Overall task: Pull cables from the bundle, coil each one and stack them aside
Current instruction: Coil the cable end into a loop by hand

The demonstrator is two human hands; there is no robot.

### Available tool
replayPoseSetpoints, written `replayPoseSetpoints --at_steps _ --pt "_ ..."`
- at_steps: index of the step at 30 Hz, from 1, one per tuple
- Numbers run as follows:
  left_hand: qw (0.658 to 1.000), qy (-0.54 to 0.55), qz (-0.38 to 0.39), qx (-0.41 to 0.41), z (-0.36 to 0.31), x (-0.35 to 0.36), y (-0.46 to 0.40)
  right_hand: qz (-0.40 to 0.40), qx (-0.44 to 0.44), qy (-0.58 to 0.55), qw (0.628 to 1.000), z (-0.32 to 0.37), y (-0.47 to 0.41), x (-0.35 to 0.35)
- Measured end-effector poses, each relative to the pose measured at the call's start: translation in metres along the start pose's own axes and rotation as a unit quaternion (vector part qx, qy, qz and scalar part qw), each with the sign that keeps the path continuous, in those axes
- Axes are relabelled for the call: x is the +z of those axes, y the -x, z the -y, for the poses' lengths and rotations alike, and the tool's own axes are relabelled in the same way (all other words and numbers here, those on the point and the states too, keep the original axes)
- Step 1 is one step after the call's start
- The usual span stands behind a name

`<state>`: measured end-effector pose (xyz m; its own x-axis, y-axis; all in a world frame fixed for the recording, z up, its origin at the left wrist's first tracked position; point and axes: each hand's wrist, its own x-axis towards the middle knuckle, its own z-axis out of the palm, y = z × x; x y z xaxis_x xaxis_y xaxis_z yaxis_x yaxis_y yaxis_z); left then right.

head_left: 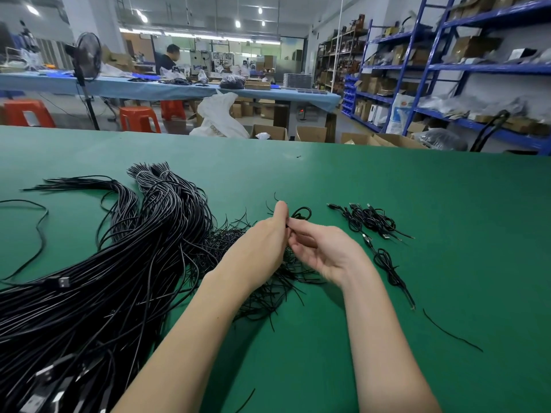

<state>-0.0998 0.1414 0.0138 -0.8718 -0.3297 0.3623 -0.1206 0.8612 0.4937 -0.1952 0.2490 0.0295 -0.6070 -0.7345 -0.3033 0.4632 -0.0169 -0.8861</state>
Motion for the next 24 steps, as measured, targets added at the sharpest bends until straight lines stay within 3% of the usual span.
replayPoseSetpoints --at_steps 4,11,18,21,24 --pt "1.000 0.014 0.001 -0.009 0.003 0.001 -0.001 0.017 -0.032 0.057 0.998 0.008 0.005 -0.004" --pt "0.997 0.072 0.000 0.000 0.001 0.000 -0.002 0.071 -0.042 0.032 0.996 0.009 0.012 -0.016" --pt "0.991 0.133 0.013 -0.015 -0.002 -0.006 0.000 0.037 -0.088 0.043 0.994 0.005 0.009 -0.016" --pt "0.977 0.207 0.018 -0.047 -0.004 -0.007 0.000 0.040 -0.082 0.025 0.995 0.004 0.009 -0.014" --pt "0.940 0.328 0.021 -0.092 -0.008 -0.006 -0.001 0.050 -0.051 0.001 0.997 0.006 0.009 -0.012"
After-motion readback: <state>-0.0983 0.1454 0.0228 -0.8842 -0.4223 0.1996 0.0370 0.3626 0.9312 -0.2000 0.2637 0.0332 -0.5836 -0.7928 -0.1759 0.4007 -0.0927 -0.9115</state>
